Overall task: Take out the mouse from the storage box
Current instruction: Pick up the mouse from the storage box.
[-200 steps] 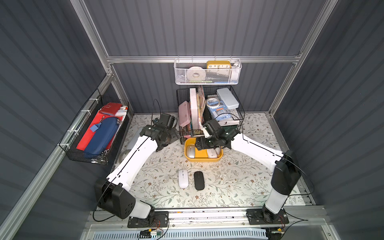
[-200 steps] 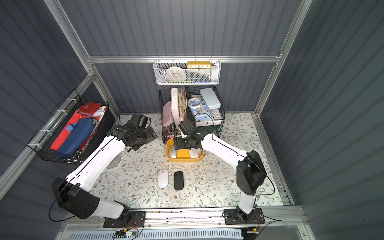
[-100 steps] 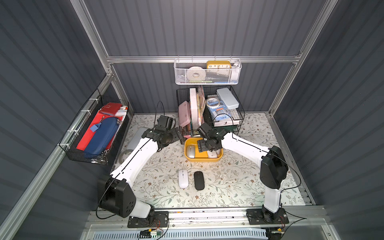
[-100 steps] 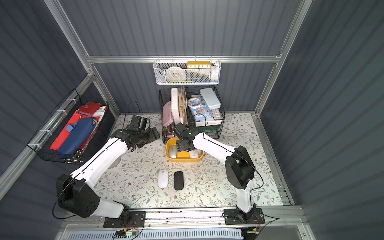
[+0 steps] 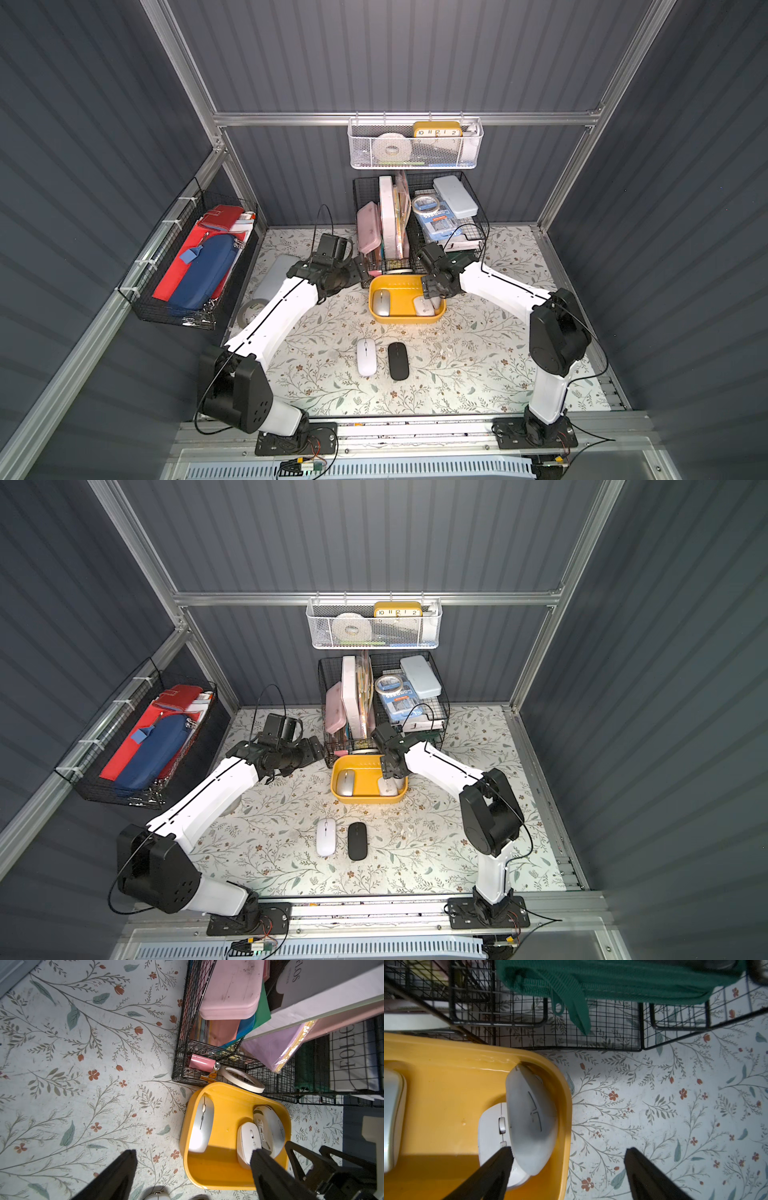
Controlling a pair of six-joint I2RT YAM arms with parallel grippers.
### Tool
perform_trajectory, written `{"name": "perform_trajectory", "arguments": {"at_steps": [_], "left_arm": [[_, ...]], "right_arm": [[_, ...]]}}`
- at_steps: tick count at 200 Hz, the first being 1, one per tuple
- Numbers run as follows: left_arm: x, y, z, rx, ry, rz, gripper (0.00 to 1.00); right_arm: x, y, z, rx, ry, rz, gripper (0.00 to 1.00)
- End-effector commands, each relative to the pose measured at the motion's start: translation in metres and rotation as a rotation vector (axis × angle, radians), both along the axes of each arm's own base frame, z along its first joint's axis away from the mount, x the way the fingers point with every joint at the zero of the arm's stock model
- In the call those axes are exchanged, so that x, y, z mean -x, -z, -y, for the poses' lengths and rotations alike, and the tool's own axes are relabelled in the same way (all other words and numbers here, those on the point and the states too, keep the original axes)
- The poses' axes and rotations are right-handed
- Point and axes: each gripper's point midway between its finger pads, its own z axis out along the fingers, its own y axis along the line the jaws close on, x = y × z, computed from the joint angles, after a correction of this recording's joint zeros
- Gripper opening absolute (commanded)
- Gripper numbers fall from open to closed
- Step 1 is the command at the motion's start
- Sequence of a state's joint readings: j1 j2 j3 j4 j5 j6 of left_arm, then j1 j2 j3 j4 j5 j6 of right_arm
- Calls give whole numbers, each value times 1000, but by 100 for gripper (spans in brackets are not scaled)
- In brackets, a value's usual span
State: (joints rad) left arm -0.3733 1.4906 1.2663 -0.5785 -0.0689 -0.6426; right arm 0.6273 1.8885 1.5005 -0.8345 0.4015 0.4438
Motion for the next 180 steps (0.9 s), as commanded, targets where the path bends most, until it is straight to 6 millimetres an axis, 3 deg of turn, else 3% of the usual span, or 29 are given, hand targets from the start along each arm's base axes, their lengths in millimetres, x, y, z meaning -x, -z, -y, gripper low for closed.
{"name": "perform_trajectory", "arguments": {"at_steps": [1,67,103,180], "left_arm": [[-3,4,4,2,26,-7,91],[-5,13,7,6,31,-31,90],[-3,13,6,5,32,-33,90],[-3,7,6,11,36,-24,90]], "right_arm": [[-9,-7,-7,-14,-21,45,88],[-8,13,-29,-6,-125,-2,85],[-11,13,-42,24,-168,-1,83],[-13,32,-39,83,-167,-48,80]]}}
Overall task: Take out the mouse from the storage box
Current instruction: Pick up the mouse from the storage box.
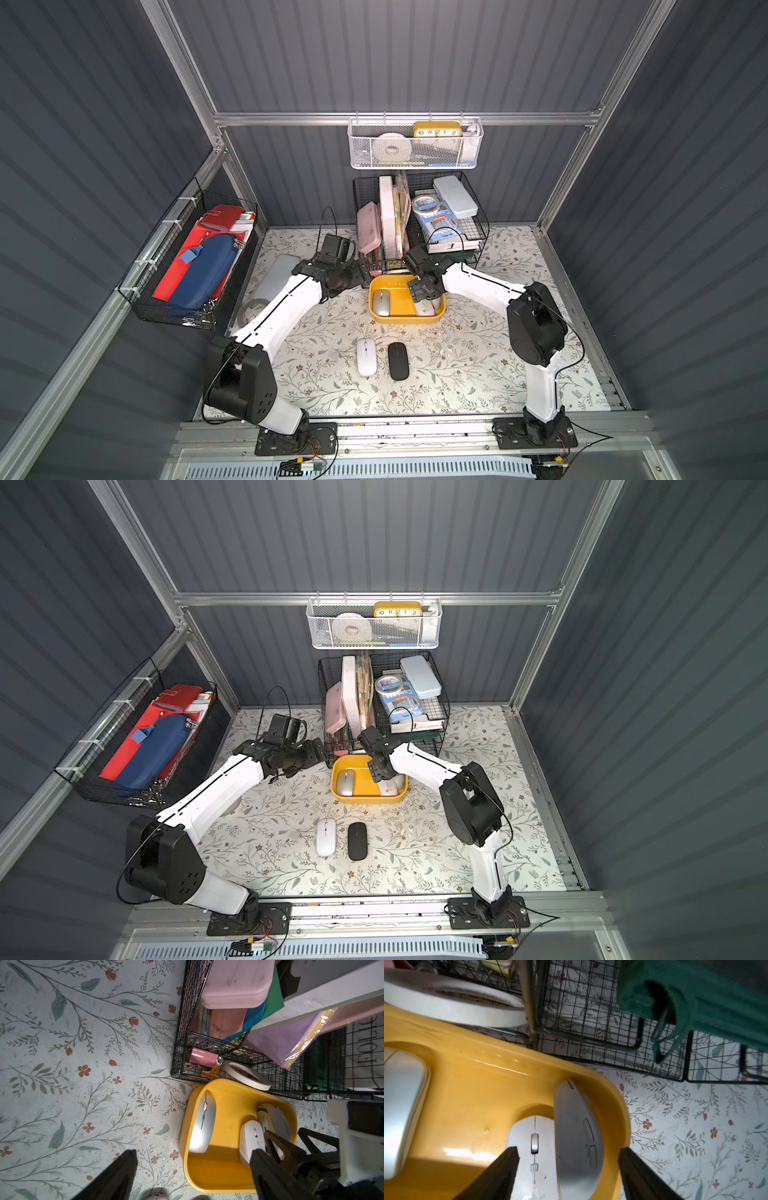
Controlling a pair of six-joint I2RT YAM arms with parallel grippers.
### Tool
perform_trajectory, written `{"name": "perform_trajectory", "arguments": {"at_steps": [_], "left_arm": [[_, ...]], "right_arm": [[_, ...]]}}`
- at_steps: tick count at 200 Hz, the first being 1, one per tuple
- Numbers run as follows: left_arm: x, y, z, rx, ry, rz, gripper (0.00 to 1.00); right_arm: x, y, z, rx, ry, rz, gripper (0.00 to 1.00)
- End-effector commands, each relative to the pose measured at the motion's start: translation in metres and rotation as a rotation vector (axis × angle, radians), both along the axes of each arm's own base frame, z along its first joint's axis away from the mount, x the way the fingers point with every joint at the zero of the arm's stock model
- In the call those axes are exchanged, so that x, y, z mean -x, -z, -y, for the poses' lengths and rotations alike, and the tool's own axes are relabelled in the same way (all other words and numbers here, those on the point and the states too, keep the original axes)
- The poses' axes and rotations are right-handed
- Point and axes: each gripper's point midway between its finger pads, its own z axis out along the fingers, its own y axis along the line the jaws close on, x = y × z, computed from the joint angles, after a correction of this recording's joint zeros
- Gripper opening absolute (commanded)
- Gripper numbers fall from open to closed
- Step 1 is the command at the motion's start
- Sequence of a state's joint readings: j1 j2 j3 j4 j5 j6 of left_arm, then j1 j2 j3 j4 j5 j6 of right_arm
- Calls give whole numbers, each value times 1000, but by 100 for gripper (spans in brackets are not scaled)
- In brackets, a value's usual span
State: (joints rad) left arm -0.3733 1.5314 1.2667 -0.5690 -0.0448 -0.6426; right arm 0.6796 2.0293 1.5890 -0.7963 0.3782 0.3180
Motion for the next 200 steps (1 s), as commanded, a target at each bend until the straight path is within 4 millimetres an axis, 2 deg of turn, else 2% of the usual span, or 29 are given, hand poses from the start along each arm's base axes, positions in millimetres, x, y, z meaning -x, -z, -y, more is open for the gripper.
{"name": "perform_trajectory", "arguments": {"at_steps": [1,59,119,153,200], "left_arm": [[0,-7,1,5,22,11,90],[3,-7,0,5,23,9,89],[5,-7,-1,7,23,13,88],[6,-9,-2,6,22,17,88],[7,-14,-1,12,22,31,88]], "right_arm": [[-3,3,3,34,3,-8,80],[0,21,7,50,15,-53,71],[2,39,12,85,20,-102,48],[-5,17,15,111,31,-21,43],[-14,-21,-2,162,-28,105,42]]}}
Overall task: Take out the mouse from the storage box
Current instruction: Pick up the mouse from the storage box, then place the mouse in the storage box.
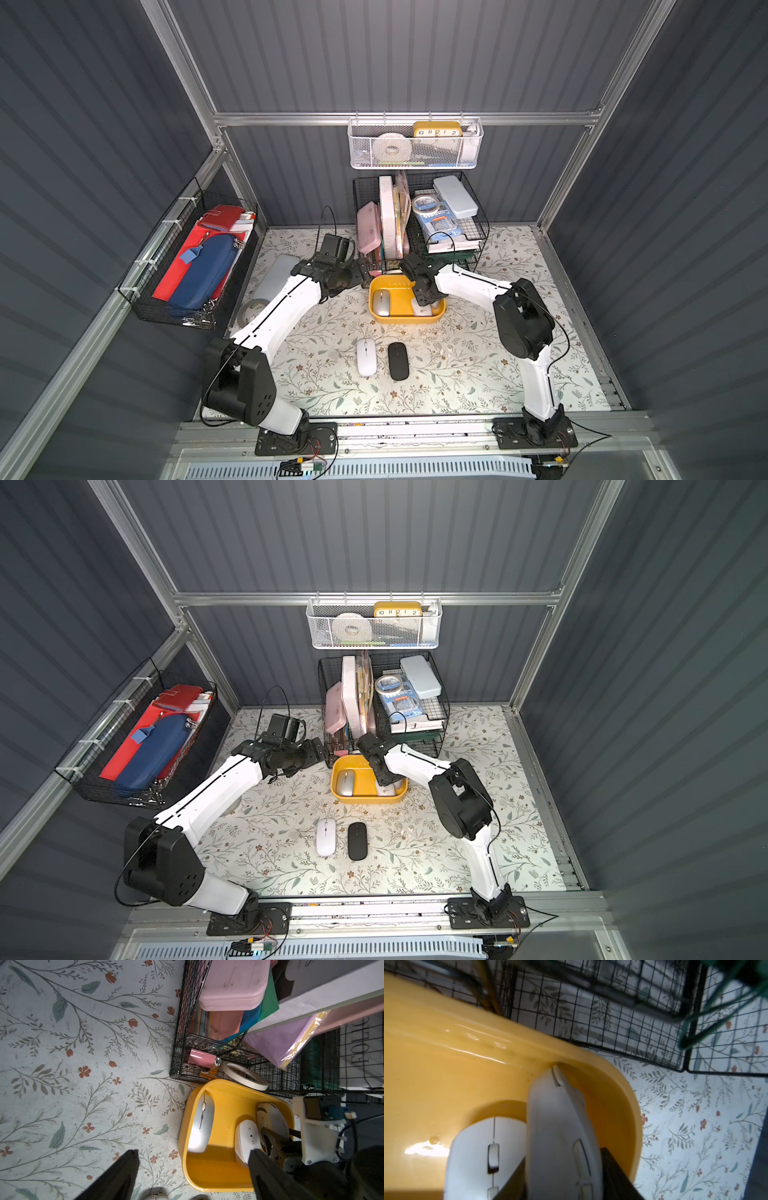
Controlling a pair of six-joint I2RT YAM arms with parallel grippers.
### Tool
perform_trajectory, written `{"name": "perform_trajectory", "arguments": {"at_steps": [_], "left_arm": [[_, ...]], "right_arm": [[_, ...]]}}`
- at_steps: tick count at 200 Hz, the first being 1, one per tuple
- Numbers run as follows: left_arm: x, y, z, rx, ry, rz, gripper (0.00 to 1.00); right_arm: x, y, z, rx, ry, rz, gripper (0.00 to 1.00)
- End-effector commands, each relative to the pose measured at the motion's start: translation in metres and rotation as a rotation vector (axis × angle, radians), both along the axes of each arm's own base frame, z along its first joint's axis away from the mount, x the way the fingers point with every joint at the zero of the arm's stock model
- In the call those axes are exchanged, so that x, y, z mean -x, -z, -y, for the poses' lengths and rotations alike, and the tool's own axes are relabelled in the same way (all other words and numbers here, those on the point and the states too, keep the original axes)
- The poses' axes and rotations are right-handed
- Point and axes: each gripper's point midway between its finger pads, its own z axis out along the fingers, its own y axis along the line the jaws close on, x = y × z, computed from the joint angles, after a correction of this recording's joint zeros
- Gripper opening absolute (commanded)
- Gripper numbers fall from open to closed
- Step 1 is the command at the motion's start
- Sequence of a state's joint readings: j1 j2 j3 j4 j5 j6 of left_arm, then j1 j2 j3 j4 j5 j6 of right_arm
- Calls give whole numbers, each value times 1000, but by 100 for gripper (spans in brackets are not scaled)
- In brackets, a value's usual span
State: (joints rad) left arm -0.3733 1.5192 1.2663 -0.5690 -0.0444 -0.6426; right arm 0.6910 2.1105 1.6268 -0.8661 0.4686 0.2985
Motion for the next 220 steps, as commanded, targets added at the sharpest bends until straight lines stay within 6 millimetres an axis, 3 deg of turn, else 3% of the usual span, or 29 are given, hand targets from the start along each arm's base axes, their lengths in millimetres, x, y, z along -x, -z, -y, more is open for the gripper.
{"name": "perform_trajectory", "arguments": {"at_steps": [1,39,108,123,129,167,220], "left_arm": [[6,-9,-1,7,21,21,88],[8,-11,-3,4,17,26,88],[11,-15,-6,-1,14,33,88],[12,-15,-7,-4,12,34,88],[12,-16,-7,-5,10,36,88],[11,-18,-7,-3,10,40,88],[8,-18,-5,-4,18,45,89]], "right_arm": [[-16,-44,-16,14,-37,139,41],[-8,-42,-47,42,-123,134,41],[5,4,-94,68,-218,45,42],[7,8,-102,75,-234,41,46],[8,9,-104,73,-236,31,53],[18,-9,-128,-102,-237,-12,78],[22,-52,-135,-362,-170,-56,80]]}}
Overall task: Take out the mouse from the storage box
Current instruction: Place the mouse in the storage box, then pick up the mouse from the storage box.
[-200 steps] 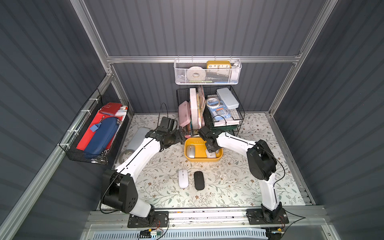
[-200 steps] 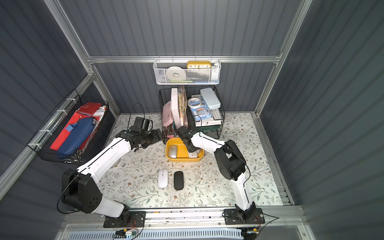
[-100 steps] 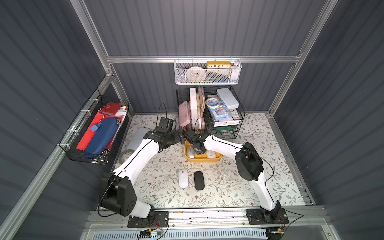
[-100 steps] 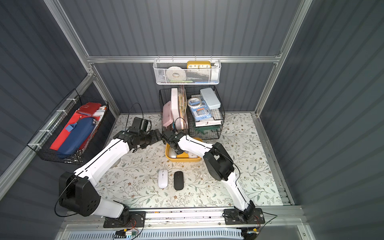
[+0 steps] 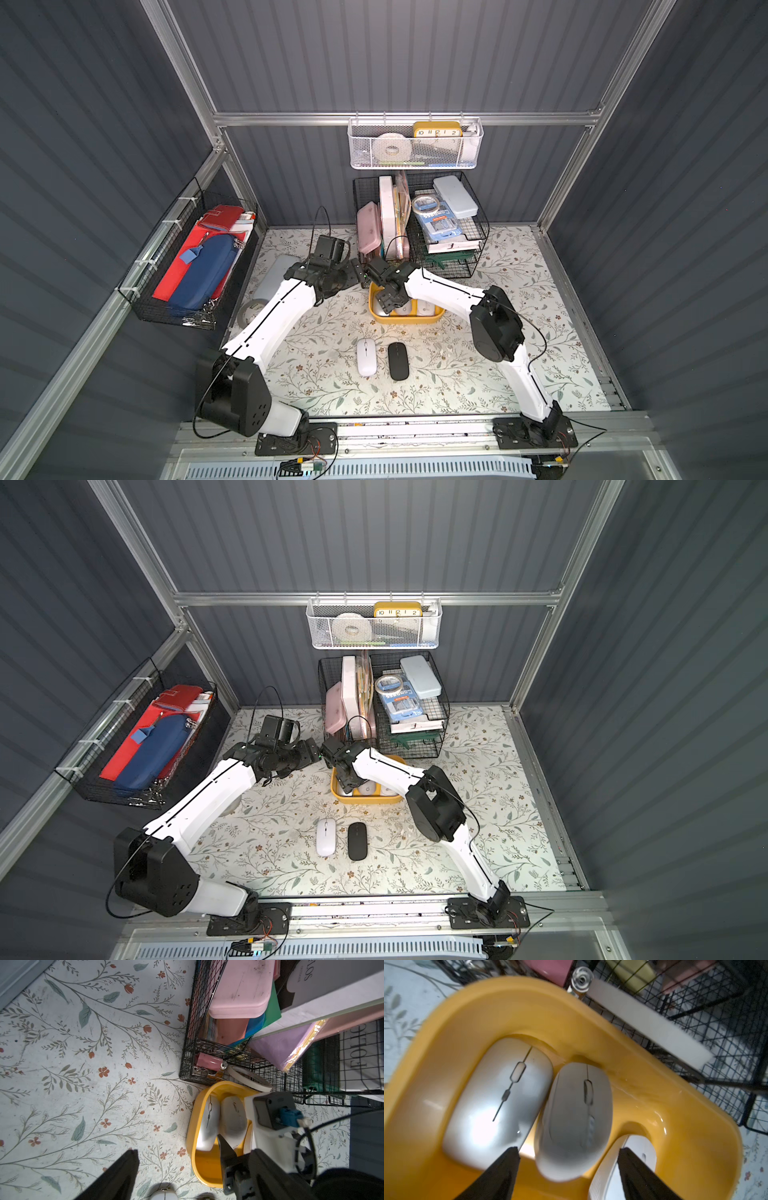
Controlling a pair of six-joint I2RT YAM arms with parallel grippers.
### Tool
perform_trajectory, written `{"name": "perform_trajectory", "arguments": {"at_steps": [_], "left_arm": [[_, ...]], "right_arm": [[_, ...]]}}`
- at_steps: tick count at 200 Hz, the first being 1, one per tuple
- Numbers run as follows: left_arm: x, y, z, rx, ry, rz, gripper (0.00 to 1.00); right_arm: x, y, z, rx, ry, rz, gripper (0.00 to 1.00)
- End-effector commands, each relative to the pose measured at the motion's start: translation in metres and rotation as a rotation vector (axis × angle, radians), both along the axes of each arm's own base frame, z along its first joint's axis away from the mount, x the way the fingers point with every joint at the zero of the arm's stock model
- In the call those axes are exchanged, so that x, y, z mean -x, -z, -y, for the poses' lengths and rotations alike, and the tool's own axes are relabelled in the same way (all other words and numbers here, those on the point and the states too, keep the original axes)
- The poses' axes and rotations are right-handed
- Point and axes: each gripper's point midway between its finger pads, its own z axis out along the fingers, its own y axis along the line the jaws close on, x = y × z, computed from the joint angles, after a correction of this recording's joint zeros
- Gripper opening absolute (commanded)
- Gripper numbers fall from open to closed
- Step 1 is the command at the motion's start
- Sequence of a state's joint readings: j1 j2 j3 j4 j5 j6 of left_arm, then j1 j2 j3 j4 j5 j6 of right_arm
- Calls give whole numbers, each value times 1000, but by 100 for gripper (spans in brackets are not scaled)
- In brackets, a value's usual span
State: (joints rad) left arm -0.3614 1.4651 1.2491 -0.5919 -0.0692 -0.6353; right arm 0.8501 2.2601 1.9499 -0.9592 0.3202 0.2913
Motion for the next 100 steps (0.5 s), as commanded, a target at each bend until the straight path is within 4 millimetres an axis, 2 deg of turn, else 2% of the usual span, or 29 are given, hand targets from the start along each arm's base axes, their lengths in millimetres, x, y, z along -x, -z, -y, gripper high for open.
{"name": "perform_trajectory", "arguments": {"at_steps": [1,25,52,100], "left_arm": [[1,-8,7,12,40,24,88],[0,-8,9,12,54,22,89],[1,-8,9,8,62,25,88],[2,-7,8,0,70,26,89]], "right_arm": [[3,-36,-14,-211,38,-41,80],[-7,-34,-1,-377,92,-170,80],[-10,-23,27,-351,139,-229,81],[17,-14,8,-428,189,-254,85]]}}
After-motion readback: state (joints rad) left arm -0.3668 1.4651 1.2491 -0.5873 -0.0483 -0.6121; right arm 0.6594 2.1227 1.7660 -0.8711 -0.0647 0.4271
